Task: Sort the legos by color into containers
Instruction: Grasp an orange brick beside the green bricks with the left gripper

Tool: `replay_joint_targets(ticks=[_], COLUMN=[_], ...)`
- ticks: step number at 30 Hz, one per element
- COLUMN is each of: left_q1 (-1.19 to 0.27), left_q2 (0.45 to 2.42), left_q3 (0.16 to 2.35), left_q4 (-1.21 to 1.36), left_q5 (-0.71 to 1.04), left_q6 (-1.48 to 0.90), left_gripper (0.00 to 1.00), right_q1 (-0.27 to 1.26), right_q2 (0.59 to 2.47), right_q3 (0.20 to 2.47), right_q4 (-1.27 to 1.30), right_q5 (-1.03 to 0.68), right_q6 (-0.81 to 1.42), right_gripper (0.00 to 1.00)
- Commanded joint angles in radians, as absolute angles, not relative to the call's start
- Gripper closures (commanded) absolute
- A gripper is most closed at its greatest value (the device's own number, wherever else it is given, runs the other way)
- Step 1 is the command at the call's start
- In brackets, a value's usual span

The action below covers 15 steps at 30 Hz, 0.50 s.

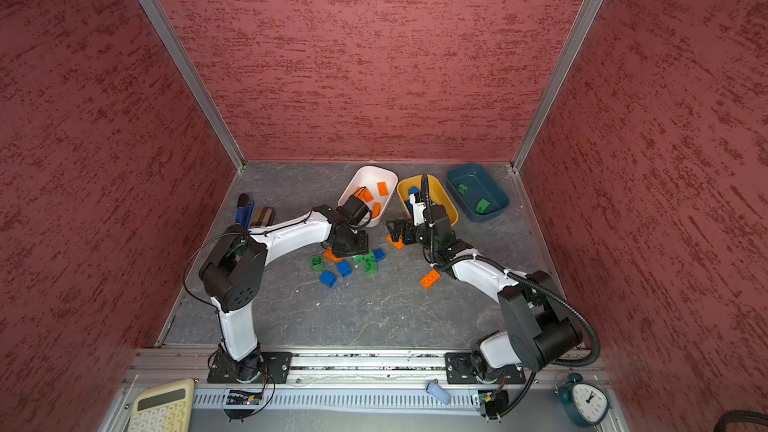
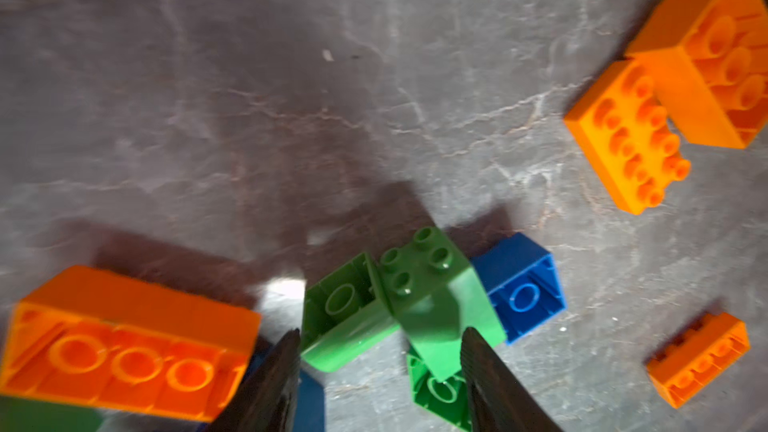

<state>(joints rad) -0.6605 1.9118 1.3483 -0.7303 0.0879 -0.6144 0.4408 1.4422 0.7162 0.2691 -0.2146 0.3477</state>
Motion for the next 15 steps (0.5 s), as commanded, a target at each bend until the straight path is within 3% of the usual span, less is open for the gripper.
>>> replay_joint_targets(ticks=[1, 4, 7, 15], left_q1=[-0.674, -0.681, -0.661, -0.563], left_q2=[1.941, 1.922, 1.859, 1.724], left_q3=[1.367, 1.365, 1.314, 1.187], left_q4=[-0.655, -0.643, -0.675, -0.724], left_q5=[0.163, 0.13, 0.007, -0.097], left_q6=[-0.609, -0.598, -0.648, -0.668], left_gripper=[0.37, 0.34, 0.23, 0.03], right_q1=[0.441, 0.442, 0.442, 0.443], right_q2=[1.427, 1.416, 1.414, 1.439], right_q3=[0.703, 0.697, 0.699, 0.72], right_q4=[0.301, 0.29, 0.27, 0.265], right_q5=[-0.154, -0.109, -0.098, -0.103], right_q6=[0.374, 0.38, 0.368, 0.377], right_gripper=[0.01, 0.01, 0.01, 0.01])
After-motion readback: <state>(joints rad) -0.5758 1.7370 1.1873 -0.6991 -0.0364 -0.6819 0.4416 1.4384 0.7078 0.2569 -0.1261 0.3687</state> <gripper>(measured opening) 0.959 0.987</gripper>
